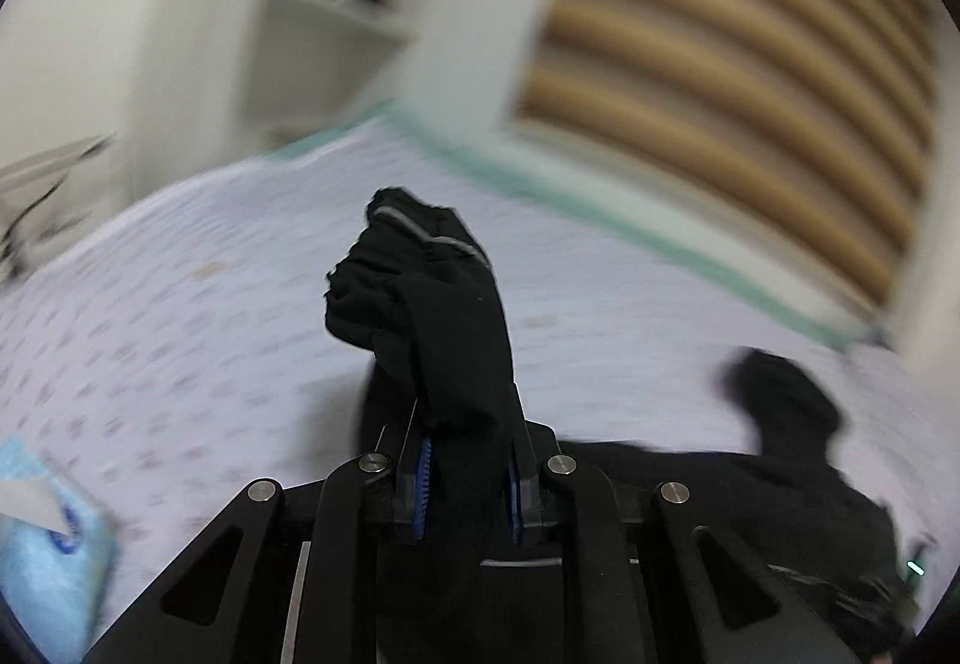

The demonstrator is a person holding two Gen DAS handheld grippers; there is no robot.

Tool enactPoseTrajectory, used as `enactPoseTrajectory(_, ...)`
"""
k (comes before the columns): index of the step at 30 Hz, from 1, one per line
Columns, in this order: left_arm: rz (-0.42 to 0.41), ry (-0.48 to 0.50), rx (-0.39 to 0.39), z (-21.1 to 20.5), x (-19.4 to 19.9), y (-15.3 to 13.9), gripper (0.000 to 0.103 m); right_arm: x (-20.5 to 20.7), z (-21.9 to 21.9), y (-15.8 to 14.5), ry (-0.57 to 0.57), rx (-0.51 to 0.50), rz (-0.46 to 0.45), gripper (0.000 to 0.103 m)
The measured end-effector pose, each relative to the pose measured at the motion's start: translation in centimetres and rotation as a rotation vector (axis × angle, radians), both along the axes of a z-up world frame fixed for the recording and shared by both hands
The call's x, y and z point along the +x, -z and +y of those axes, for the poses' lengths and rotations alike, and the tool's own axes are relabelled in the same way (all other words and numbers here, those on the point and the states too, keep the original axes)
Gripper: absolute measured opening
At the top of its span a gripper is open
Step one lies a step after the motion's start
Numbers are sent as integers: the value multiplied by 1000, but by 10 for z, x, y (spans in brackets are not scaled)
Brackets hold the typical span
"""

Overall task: Fold large clothes
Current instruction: 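Fold the held sleeve across the jacket body and release it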

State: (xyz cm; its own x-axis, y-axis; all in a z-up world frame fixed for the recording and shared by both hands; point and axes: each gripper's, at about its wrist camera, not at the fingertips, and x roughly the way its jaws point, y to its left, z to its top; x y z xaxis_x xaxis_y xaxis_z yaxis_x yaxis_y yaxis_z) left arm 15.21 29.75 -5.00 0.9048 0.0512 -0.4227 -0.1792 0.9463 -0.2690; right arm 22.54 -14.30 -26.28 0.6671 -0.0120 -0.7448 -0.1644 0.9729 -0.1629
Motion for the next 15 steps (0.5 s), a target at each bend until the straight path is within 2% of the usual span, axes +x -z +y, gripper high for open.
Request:
enactPoseTrajectory(4,-33,243,22,-81,5,-27,18,0,0,0,1,6,0,66)
enactPoseTrajectory(8,18,456,28,-154,18,-27,18,0,-1,0,0,15,1,66)
enactPoseTrajectory(11,90,571,91,-214,30,-10,18,1,-2,0,0,24,0,67)
enactPoseTrajectory(13,169,607,157,-252,43,13,18,1,-3,0,-1,32,1,67)
enactPoseTrajectory(15,248,634,180,-279,57,38,18,1,-4,0,-2,39,1,68)
